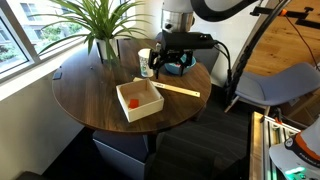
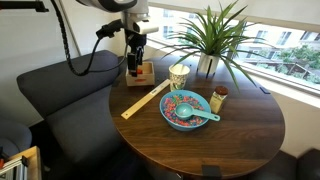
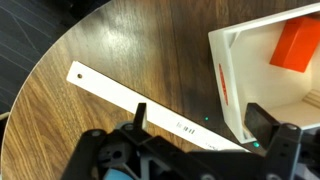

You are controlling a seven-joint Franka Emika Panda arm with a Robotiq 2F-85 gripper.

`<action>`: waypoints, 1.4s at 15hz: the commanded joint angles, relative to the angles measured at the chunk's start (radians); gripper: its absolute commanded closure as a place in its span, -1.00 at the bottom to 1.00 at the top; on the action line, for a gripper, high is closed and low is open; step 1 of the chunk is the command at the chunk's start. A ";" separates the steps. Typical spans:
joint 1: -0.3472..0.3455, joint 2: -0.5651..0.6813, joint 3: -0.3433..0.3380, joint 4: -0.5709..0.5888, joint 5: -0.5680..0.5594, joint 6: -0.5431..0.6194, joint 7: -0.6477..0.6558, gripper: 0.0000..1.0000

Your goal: Move the box to the right.

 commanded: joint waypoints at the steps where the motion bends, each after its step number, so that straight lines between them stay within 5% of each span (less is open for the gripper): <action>1: 0.042 0.112 -0.019 0.125 -0.014 -0.103 0.033 -1.00; 8: 0.064 0.172 -0.022 0.176 -0.010 -0.076 -0.183 -1.00; 9: 0.061 0.172 -0.022 0.169 -0.001 -0.062 -0.222 -0.86; 10: 0.060 0.174 -0.023 0.163 0.004 -0.050 -0.256 -0.49; 18: 0.059 0.203 -0.033 0.156 0.052 0.006 -0.435 0.78; 21: 0.063 0.208 -0.037 0.157 0.061 0.010 -0.459 1.00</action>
